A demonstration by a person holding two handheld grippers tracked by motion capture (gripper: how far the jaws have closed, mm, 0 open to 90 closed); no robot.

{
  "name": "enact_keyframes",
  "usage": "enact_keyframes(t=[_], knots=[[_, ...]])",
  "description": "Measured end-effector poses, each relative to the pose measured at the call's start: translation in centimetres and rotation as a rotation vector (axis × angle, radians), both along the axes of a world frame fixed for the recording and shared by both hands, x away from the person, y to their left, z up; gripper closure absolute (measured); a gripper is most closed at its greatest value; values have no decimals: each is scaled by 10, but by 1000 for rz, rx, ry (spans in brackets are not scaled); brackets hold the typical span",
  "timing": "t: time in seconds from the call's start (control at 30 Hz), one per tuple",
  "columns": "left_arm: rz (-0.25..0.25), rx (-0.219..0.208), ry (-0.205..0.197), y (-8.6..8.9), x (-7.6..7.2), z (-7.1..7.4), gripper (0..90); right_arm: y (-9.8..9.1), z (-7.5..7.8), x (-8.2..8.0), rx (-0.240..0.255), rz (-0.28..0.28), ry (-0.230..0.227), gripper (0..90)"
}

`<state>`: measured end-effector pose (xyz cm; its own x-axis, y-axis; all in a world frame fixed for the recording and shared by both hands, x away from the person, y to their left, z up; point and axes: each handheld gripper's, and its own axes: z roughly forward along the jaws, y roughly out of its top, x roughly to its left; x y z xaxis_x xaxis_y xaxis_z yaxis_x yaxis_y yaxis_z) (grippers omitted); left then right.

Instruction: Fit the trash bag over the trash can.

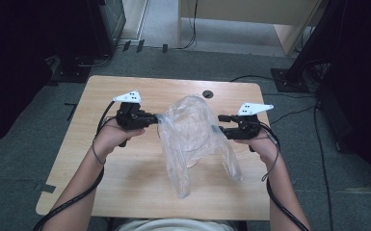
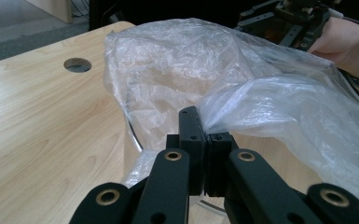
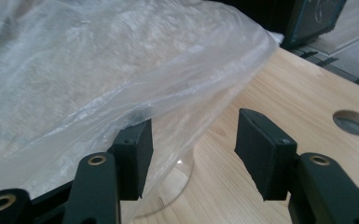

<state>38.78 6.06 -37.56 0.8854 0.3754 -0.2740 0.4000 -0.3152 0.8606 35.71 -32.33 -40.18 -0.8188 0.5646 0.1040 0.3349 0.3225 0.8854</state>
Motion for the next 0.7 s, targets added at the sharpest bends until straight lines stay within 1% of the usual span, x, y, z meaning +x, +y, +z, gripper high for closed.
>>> enact_keyframes(t=[0.13,0.17,0.3,0.4,0.53,0.63,0.7], knots=[[3,2,6,-2,0,-1,888,7,9,-4,-4,22,-37,457],[3,2,9,-2,0,-1,888,9,12,-5,-8,28,-59,450],[9,1,14,-4,0,-1,888,16,19,-11,-21,63,-113,411],[8,5,18,-6,0,-1,888,21,24,-14,-16,92,-142,382],[5,1,27,-10,-1,-1,888,30,31,-18,-3,120,-172,377],[-11,9,32,-15,-3,-2,888,40,32,-20,-6,146,-182,378],[-30,19,32,-18,-4,-2,888,47,31,-21,-10,168,-182,379]])
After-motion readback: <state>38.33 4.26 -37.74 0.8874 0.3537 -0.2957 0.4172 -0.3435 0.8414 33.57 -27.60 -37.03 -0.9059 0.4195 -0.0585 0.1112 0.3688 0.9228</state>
